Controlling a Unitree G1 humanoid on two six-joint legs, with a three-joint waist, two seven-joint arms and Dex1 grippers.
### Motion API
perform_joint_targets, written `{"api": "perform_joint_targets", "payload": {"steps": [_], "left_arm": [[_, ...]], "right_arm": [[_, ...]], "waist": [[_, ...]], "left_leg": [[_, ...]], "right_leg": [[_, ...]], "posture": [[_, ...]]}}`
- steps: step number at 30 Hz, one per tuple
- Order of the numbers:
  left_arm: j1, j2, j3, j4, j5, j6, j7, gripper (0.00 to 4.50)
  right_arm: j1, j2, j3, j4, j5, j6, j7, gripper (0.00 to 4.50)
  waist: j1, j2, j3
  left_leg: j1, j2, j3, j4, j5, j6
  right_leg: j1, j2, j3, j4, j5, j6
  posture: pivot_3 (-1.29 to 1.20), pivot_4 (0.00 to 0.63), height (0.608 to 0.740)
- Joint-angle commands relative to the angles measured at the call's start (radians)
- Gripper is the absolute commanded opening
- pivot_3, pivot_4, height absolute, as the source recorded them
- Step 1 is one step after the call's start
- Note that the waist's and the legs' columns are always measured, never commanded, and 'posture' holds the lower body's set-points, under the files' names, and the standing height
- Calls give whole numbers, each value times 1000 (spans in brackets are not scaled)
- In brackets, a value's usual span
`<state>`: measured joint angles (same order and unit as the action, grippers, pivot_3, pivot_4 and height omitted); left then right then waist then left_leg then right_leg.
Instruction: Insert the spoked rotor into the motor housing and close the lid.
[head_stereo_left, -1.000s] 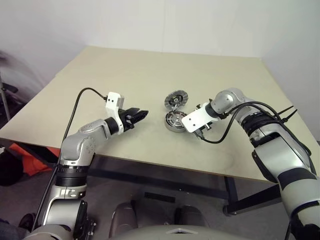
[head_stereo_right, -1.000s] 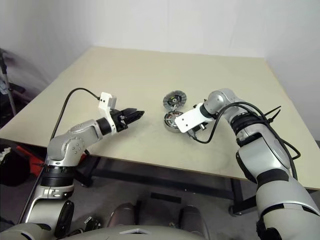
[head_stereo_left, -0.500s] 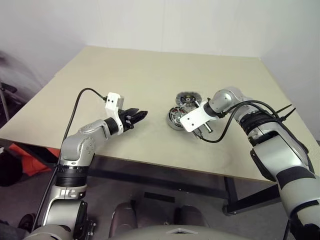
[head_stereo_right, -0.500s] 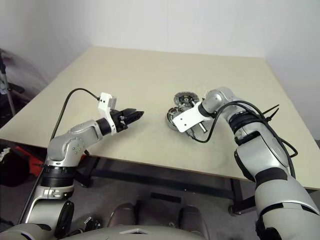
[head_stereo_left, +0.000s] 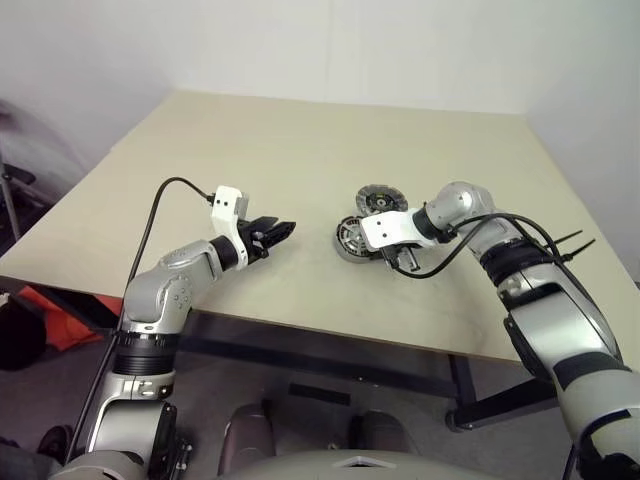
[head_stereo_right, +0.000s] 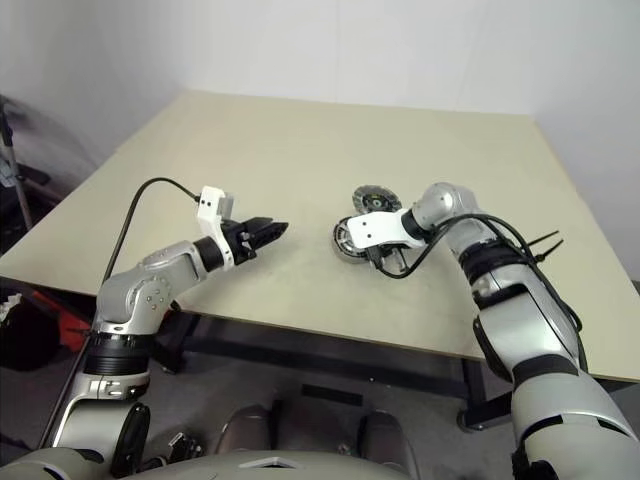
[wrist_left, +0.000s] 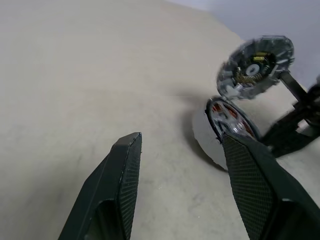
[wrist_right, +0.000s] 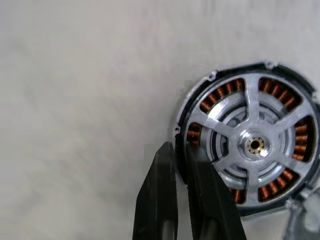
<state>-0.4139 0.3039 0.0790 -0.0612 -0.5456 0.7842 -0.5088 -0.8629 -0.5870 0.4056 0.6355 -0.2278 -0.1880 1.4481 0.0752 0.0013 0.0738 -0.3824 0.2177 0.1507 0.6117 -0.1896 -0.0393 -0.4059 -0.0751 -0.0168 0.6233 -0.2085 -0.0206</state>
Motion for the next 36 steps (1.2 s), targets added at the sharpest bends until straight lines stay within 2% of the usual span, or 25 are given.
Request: {"api": "perform_joint_targets", "payload": {"steps": [1,6,13,20,27,31,36], "left_arm": [[3,-1,10,-49,-1,-19,9,2690],[15,2,13,-62,-6,-17,14,2690],[29,-1,10,-85,-11,-8,23,2690],[38,5,12,-94,-11,-2,27,2690],[35,8,15,-90,-10,-3,29,2690],[32,10,15,-88,-11,-2,29,2690],[31,7,12,-88,-11,-3,29,2690]], "right_arm": [[37,-31,-37,-197,68,214,65,10],[77,-41,-41,-355,93,542,56,10],[10,55,-41,-352,98,833,-86,10],[-55,135,-46,-299,118,941,-208,10],[-73,168,-36,-311,148,1047,-273,10],[-115,227,-73,-317,203,1261,-341,10],[-162,274,-118,-295,242,1394,-445,10]], "waist": [[4,0,0],[16,0,0],[16,1,0],[19,1,0],[20,1,1],[18,1,1],[20,2,1]], "left_leg": [[0,0,0,0,0,0],[1,2,0,0,0,-1],[5,3,0,-1,2,-4],[7,4,0,-6,6,-11],[6,4,0,-8,9,-15],[6,4,0,-9,9,-16],[6,4,0,-10,11,-18]], "right_leg": [[0,0,0,0,0,0],[0,0,-2,0,0,0],[2,0,-2,3,0,-1],[2,0,-5,3,2,-3],[1,0,-6,0,2,-3],[1,1,-6,0,1,-3],[0,1,-6,0,1,-3]], "posture": [[0,0,740],[0,0,740],[0,0,740],[0,0,740],[0,0,740],[0,0,740],[0,0,740]]}}
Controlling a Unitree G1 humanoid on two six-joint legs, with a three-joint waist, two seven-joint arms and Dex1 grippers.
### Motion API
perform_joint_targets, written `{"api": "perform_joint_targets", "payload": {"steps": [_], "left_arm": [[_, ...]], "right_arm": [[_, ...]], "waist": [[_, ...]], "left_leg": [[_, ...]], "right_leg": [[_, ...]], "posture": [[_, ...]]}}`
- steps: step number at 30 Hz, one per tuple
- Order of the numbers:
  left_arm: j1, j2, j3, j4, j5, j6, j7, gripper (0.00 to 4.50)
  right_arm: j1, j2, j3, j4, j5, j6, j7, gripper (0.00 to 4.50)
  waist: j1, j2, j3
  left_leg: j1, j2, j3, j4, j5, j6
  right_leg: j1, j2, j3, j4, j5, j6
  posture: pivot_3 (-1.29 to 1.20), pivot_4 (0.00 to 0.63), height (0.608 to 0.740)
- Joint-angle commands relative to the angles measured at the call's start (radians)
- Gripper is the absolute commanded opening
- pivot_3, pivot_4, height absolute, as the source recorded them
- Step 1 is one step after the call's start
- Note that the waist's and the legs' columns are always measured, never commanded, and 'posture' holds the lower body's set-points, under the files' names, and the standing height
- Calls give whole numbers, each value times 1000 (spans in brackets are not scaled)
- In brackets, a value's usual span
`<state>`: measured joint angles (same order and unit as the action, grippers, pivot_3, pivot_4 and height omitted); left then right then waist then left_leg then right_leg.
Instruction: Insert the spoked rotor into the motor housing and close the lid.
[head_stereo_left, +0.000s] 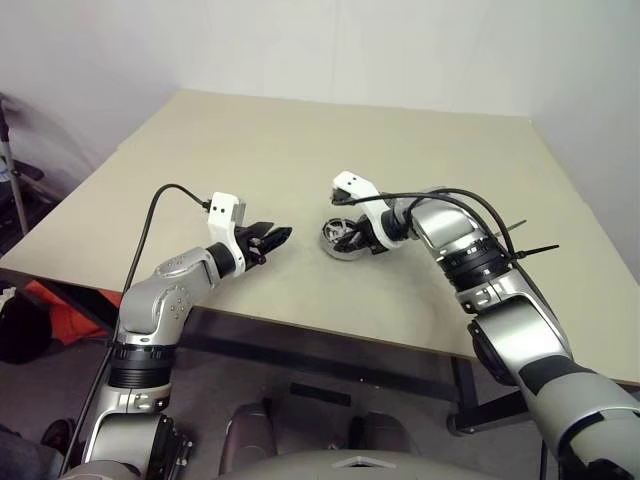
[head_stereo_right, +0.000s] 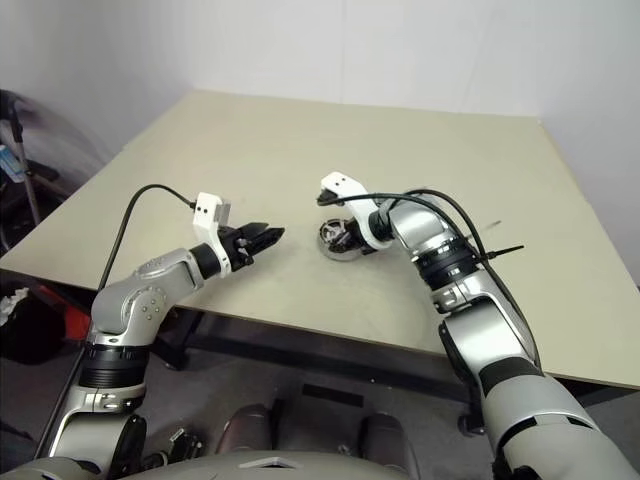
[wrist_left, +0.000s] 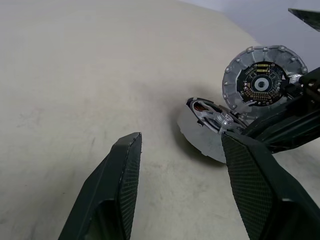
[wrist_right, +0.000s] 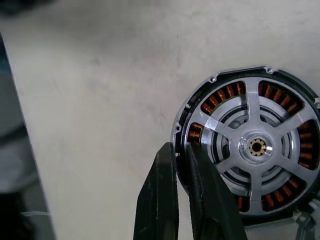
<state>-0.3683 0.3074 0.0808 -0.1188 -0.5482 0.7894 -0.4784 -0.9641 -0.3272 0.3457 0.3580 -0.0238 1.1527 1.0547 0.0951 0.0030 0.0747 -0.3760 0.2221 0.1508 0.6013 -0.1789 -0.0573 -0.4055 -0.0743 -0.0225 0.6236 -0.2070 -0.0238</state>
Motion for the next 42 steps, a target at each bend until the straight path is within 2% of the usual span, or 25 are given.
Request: {"api": "perform_joint_targets", "payload": {"steps": [1,10,15,16,22,29,31,38,42], "left_arm": [[-15,3,11,-30,-9,-8,-1,2690],[-17,3,13,-32,-8,-9,3,2690],[-19,5,14,-33,-8,-8,4,2690],[-19,6,15,-33,-8,-8,4,2690],[-22,9,18,-27,-7,-10,2,2690],[-29,10,14,-18,-9,-13,-8,2690],[-30,10,14,-16,-12,-12,-14,2690],[-36,17,10,-6,-21,-9,-48,2690],[-43,34,13,1,-24,-18,-85,2690]], "right_arm": [[-66,21,-64,-9,43,65,-73,10],[-79,107,-154,103,69,172,-311,10],[-69,134,-180,145,85,160,-393,10],[-70,132,-178,149,89,154,-398,707],[-106,133,-163,102,134,158,-396,2534],[-183,137,-213,-59,255,254,-357,2534],[-214,136,-251,-93,287,233,-354,2534],[-202,53,-264,-153,266,-57,-360,2534],[-146,-88,-246,-102,188,-282,-351,2534]], "waist": [[1,0,0],[4,0,0],[4,0,0],[5,0,0],[9,0,0],[6,1,0],[6,1,0],[12,0,0],[20,0,0]], "left_leg": [[0,0,0,0,0,0],[1,0,0,-2,3,-5],[7,-1,0,-4,3,-6],[7,-1,0,-4,3,-6],[7,-1,0,-5,4,-6],[3,0,0,-7,6,-10],[0,0,-1,-7,6,-10],[0,0,0,-7,6,-10],[0,0,0,-5,6,-10]], "right_leg": [[0,0,0,0,0,0],[0,0,0,0,0,0],[5,-1,0,1,0,0],[6,-1,0,1,0,1],[6,-1,0,1,-2,4],[0,0,0,0,0,0],[-3,1,0,0,0,0],[-2,0,-1,0,-1,0],[0,-1,-1,0,0,0]], "posture": [[0,0,740],[0,0,740],[0,0,740],[0,0,740],[0,0,740],[0,0,740],[0,0,740],[0,0,740],[0,0,740]]}}
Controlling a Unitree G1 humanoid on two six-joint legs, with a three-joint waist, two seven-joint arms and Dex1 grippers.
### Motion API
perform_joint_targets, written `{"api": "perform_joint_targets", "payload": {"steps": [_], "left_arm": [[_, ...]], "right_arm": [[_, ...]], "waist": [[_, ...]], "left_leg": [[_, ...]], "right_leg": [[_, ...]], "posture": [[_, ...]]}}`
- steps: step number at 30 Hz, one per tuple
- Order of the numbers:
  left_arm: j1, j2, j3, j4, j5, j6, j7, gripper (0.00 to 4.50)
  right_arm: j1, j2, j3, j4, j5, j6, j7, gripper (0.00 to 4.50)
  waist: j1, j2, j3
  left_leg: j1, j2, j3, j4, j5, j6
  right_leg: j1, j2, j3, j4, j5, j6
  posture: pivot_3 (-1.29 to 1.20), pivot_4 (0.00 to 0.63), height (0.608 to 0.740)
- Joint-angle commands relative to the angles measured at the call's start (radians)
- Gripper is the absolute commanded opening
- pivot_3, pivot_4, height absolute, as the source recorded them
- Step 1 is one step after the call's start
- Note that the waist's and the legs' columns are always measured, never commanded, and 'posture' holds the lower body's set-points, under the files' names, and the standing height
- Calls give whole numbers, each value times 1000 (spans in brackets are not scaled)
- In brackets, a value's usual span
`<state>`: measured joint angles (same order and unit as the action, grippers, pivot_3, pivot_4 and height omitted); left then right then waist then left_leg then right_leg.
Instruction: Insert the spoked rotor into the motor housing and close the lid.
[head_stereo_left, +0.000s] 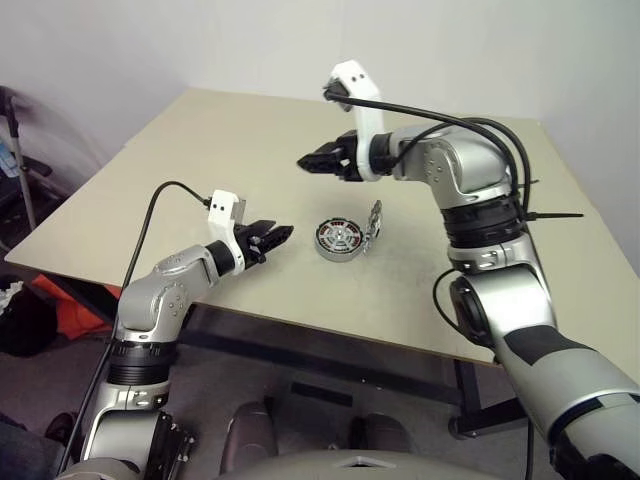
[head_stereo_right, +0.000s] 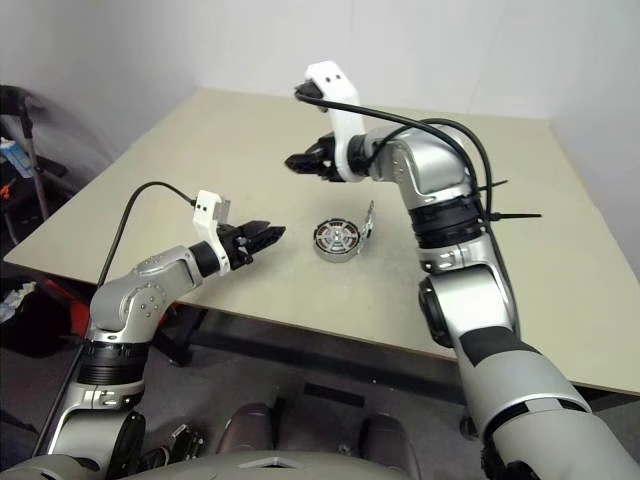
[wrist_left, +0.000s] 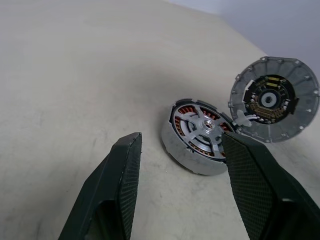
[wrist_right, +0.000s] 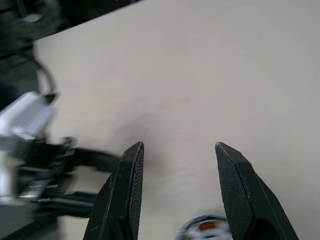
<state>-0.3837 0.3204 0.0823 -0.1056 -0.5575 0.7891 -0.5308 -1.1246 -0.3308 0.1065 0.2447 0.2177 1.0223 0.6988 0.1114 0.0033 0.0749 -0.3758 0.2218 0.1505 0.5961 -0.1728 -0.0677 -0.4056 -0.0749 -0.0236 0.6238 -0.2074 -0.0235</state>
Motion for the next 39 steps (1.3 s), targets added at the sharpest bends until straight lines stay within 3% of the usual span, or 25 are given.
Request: {"api": "perform_joint_targets", "payload": {"steps": [1,6,9,14,15,21,39], "left_arm": [[-29,26,12,-10,-14,-20,-41,2690],[-47,59,10,27,-2,-40,-78,2690],[-65,65,7,53,3,-50,-89,2690],[-87,70,-6,90,21,-71,-108,2690],[-90,70,-9,95,26,-76,-111,2690],[-99,74,-9,106,37,-82,-118,2690],[-45,88,18,36,26,-55,-72,2690]], "right_arm": [[27,-115,-5,27,-67,-185,4,2534],[143,-290,25,48,-171,-380,3,2534],[209,-350,-6,12,-170,-369,18,1968],[410,-409,19,-152,-138,-338,99,206],[450,-411,32,-188,-135,-332,111,40],[553,-384,59,-326,-104,-274,146,40],[425,-208,92,-271,-79,-224,91,40]], "waist": [[6,0,0],[14,0,0],[11,0,0],[12,1,0],[12,1,0],[10,1,-1],[11,2,-1]], "left_leg": [[0,0,0,0,0,0],[0,0,0,0,0,0],[0,0,1,0,0,1],[1,0,1,0,0,1],[1,0,1,0,0,2],[4,0,2,1,0,5],[7,0,1,0,-1,7]], "right_leg": [[0,0,0,0,0,0],[0,0,0,0,0,0],[-1,0,0,0,0,0],[0,1,1,0,0,0],[0,1,1,0,0,0],[1,1,1,1,0,-1],[5,1,1,1,0,-1]], "posture": [[0,0,740],[0,0,740],[0,0,740],[0,0,740],[0,0,740],[0,0,740],[0,0,740]]}}
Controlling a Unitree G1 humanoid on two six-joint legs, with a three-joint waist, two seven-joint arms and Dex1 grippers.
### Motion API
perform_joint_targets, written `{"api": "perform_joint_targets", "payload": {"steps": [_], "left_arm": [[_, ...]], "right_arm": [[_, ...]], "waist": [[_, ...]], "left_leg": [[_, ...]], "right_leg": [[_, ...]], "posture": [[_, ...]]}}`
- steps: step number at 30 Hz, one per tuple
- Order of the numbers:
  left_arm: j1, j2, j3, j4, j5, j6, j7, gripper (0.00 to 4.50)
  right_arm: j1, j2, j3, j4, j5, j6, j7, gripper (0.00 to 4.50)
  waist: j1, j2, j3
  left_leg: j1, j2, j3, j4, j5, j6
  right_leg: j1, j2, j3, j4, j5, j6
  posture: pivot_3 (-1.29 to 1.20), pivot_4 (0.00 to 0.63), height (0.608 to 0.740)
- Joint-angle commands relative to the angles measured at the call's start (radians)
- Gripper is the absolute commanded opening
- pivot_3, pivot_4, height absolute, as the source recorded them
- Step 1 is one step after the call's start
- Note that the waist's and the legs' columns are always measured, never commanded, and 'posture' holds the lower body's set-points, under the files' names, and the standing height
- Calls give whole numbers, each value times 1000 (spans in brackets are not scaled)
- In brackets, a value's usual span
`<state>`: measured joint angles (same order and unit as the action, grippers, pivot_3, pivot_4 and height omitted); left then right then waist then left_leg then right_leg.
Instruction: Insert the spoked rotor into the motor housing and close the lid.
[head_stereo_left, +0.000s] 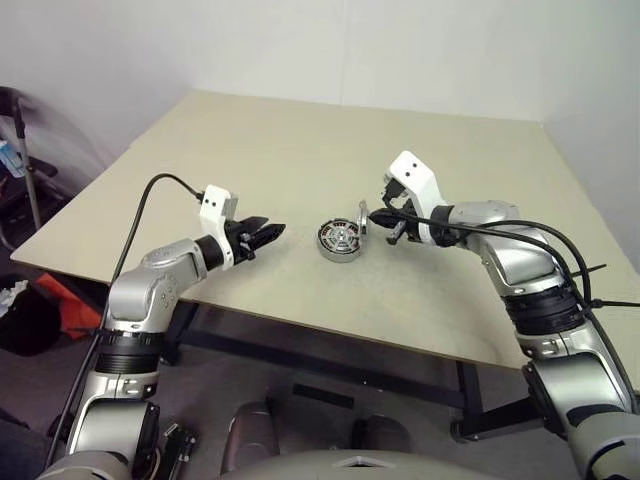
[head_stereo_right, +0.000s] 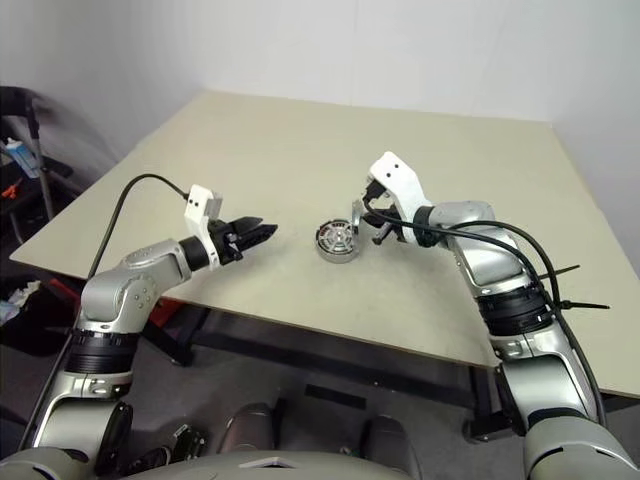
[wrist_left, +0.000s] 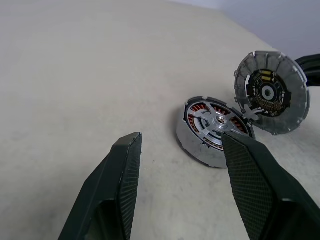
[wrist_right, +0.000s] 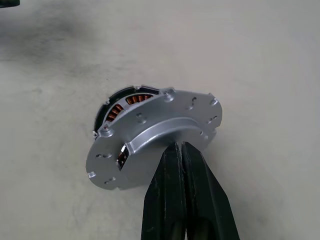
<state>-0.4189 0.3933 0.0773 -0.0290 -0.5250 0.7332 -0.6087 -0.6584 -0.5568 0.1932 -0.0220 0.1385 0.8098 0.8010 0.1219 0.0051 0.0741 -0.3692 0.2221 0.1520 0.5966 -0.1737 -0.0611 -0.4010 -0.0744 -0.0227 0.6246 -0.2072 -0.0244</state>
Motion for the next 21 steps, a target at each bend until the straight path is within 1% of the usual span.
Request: {"api": "perform_joint_targets", "payload": {"steps": [1,10,16,21], "left_arm": [[-10,17,24,-41,-7,1,7,2690],[-20,27,30,-39,-3,-1,18,2690],[-24,34,39,-36,-3,-3,21,2690],[-31,38,46,-31,-4,-4,24,2690]], "right_arm": [[-44,30,12,5,-3,-16,-18,40],[-50,173,51,142,-32,-59,-107,40],[-56,231,51,241,-51,-107,-153,40],[-32,265,59,291,-64,-136,-173,40]], "waist": [[-1,0,0],[-4,0,0],[-2,0,0],[-4,0,0]], "left_leg": [[0,0,0,0,0,0],[1,0,0,0,1,-2],[0,0,0,0,1,-2],[0,0,0,0,1,-2]], "right_leg": [[0,0,0,0,0,0],[0,0,0,1,0,0],[0,0,0,0,0,0],[0,0,0,1,0,0]], "posture": [[0,0,740],[0,0,740],[0,0,740],[0,0,740]]}}
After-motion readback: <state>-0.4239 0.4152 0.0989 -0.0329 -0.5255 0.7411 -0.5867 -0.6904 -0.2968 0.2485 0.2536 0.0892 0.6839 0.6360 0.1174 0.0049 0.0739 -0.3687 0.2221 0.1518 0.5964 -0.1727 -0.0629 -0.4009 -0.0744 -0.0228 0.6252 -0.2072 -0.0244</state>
